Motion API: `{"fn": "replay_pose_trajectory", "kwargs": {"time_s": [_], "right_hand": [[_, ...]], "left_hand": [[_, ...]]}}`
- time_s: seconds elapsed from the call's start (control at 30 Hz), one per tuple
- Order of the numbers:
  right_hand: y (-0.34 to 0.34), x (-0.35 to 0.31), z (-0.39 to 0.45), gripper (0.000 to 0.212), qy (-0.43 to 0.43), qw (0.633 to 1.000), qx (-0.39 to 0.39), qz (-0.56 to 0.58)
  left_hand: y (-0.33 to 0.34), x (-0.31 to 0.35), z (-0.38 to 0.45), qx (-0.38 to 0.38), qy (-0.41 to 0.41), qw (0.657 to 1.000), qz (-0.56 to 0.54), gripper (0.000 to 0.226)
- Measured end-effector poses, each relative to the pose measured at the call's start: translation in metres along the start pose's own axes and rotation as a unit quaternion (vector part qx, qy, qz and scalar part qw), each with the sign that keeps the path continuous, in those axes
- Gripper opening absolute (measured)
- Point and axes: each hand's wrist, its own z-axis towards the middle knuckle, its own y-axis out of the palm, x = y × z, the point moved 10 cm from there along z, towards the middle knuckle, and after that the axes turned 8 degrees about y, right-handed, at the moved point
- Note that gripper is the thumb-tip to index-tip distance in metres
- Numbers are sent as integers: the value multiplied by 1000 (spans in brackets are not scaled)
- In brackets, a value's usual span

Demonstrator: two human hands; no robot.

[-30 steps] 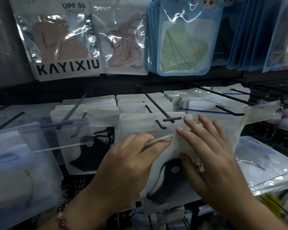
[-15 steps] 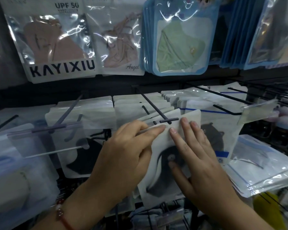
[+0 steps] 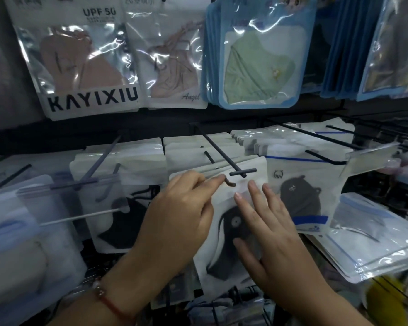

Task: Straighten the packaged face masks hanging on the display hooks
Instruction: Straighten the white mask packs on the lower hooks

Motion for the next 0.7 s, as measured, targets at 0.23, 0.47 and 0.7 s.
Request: {"fn": "replay_pose_trajectory", "kwargs": {"time_s": [0.23,0.47,0.7], "right_hand": [[17,-5,5,70,-6,999,-42,-18],[34,-42,-1,69,-67,997,-48,13],[72,-92,-2,65,-124,987,-103,27]], "left_hand": [[8,-3,-4,4,44,993,108,47],[13,-25,-44,-18,-3,990,137,50],[3,-80,-110,-61,-93,980,163,56]]}}
